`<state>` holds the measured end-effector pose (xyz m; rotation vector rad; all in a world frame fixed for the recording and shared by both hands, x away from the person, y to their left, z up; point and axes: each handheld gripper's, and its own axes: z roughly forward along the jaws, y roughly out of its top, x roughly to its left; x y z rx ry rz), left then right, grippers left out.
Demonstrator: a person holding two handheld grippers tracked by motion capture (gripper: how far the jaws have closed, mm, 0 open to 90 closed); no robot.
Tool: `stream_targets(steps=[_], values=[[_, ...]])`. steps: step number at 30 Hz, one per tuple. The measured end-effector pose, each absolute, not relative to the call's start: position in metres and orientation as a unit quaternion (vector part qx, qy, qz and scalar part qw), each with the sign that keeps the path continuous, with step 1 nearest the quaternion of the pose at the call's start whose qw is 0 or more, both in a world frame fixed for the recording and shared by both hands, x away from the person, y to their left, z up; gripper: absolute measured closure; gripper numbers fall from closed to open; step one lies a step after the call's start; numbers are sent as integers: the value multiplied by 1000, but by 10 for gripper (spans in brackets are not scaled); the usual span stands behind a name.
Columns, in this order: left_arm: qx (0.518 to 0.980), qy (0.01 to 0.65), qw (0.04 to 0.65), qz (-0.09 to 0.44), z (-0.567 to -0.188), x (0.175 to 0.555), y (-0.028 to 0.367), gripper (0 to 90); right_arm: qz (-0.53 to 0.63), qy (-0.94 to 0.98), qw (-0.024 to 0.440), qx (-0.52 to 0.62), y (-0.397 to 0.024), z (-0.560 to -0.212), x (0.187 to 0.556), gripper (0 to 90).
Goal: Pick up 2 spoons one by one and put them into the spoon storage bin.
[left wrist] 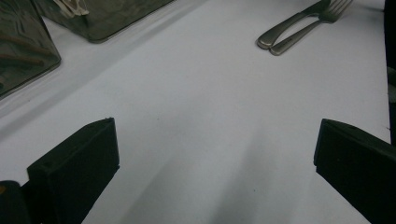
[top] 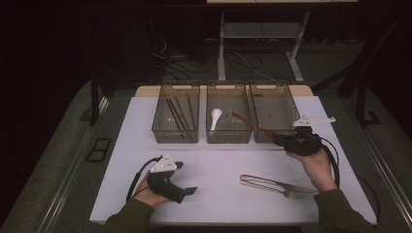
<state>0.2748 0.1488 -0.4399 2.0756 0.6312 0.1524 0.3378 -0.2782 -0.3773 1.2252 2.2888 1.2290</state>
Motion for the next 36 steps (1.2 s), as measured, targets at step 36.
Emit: stream_targets(steps=[36], values=[[845,255,467,57,-441,274,146,0,373,791,147,461,-183,-384,416,710]])
